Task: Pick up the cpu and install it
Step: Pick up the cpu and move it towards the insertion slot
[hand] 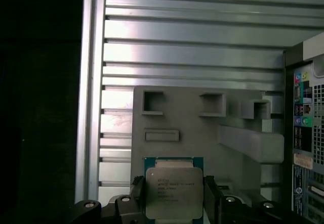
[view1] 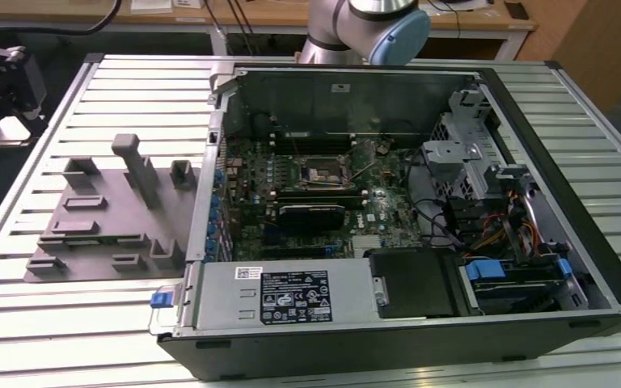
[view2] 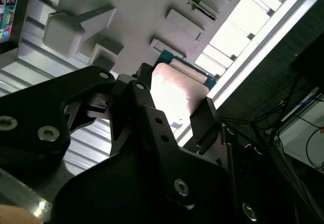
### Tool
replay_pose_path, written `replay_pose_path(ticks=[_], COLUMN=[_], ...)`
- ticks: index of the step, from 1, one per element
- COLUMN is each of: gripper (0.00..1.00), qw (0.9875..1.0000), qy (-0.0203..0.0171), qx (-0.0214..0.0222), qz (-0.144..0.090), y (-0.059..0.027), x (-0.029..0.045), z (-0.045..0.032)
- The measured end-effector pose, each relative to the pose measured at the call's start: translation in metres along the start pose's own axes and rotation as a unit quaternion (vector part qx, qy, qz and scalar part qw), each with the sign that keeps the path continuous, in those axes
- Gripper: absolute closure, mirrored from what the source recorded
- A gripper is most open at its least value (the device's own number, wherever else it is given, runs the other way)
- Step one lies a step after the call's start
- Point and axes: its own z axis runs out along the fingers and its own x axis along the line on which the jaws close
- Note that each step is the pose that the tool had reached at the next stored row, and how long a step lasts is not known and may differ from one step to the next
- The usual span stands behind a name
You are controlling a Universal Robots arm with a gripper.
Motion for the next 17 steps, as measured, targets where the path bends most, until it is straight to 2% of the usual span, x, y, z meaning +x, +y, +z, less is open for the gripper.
replay_pose_path(ticks=[6,8,12,17], gripper=[0.45,0.45,0.45,0.45], qw=[1.0,1.0,1.0,1.0], qy=[-0.0014,-0.0026,-0.0031,-0.0033], qx=[0.0,0.0,0.0,0.0], qz=[0.0,0.0,0.0,0.0], y=[0.0005,0.0011,0.0013,0.0014], x=[-0.0006,-0.0011,-0.0014,-0.0014], z=[-0.0114,-0.0229,-0.028,-0.0286])
